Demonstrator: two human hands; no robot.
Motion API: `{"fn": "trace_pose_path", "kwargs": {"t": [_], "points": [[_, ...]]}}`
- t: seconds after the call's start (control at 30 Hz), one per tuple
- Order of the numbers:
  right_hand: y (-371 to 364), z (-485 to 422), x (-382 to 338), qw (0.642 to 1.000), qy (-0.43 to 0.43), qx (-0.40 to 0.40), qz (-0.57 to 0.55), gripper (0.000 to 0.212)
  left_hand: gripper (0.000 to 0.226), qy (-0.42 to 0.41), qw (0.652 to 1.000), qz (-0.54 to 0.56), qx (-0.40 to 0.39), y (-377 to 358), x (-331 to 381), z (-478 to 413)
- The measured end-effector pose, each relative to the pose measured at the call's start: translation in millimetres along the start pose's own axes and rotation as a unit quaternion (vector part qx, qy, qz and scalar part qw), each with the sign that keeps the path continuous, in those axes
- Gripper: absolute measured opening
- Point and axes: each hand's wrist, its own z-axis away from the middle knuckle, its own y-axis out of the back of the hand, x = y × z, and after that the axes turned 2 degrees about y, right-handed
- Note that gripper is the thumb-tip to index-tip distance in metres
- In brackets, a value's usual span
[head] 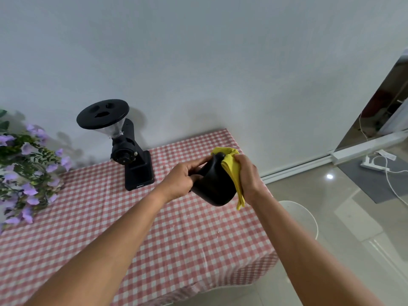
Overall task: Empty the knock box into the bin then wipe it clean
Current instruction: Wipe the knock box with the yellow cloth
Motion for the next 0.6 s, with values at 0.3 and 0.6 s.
{"fn": "trace_pose_path", "kwargs": {"t": [0.3,0.6], "points": [[-21.8,10.3,-10.7,0.968,0.155,-0.042,0.195,0.027,0.061,-0.030,0.998,-0.044,0.017,-12.5,-18.0,-2.6],[-21.9,-6.1,-22.6,0.985,-0.038,-0.017,0.165,0.018,0.053,-0.130,0.950,-0.274,0.067,-24.6,-27.6,3.8]]}}
